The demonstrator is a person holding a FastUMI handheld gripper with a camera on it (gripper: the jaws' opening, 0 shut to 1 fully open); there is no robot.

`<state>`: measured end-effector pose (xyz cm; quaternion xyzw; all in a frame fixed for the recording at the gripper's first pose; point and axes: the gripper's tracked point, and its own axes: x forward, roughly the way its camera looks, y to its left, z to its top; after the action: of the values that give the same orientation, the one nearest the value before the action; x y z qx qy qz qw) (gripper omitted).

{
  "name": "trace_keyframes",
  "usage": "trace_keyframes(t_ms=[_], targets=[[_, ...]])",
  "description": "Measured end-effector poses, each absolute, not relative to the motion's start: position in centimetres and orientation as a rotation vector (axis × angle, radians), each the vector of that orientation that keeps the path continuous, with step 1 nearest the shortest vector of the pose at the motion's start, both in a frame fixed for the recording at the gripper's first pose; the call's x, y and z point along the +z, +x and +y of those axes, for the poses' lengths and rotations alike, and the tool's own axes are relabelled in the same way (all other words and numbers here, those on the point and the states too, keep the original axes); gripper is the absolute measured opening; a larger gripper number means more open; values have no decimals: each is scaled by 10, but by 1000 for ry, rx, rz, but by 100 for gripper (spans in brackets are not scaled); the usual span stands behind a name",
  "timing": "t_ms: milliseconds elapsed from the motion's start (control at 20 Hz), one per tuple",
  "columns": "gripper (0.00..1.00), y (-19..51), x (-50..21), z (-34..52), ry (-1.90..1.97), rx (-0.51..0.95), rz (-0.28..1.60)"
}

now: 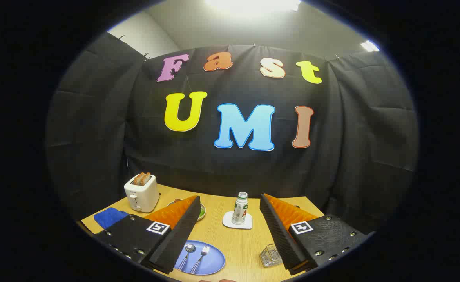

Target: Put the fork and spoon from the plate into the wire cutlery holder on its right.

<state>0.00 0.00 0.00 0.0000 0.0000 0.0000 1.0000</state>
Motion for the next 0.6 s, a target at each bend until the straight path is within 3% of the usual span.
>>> trace_keyframes(t_ms=[600], targets=[[97,3,-71,21,-17,47,176]])
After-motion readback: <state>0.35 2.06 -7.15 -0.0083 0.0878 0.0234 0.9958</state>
